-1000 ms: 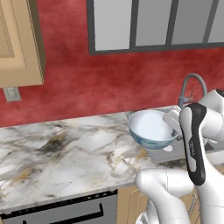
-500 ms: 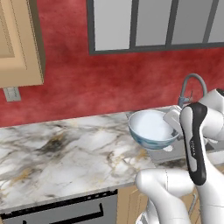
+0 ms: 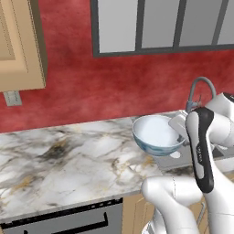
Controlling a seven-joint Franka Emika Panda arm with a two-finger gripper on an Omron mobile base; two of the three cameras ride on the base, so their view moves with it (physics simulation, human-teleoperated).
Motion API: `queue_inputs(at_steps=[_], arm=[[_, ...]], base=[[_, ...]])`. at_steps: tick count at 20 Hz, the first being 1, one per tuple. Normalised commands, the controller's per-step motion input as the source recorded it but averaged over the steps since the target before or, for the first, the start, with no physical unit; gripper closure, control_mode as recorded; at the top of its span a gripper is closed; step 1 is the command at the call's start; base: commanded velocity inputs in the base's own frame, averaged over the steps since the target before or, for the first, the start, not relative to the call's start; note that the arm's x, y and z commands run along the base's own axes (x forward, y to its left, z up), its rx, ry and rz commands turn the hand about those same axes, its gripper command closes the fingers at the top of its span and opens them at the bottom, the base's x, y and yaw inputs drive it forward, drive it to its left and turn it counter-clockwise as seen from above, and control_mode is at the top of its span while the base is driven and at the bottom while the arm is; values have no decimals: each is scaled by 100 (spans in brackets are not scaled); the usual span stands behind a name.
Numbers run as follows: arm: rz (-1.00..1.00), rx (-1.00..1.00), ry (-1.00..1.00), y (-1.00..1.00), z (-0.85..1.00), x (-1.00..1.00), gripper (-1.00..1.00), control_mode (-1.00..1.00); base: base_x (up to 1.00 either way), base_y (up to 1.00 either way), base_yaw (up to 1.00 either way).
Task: Pick the cup and bowl from the counter and place them on the counter next to the sink.
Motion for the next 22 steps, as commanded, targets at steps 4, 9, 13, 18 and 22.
queue_inputs(at_steps=[4,9,13,18,22], arm=[[0,0,6,11,-1,48,100,-100],[0,0,0,0,-1,50,100,-100],[0,0,5,0,-17,50,100,-100],[0,0,8,0,-37,39,100,-100],[0,0,11,1,-37,25,100,-100]], base=[[0,0,0],[0,0,0],[0,0,0],[0,0,0],[0,0,0]])
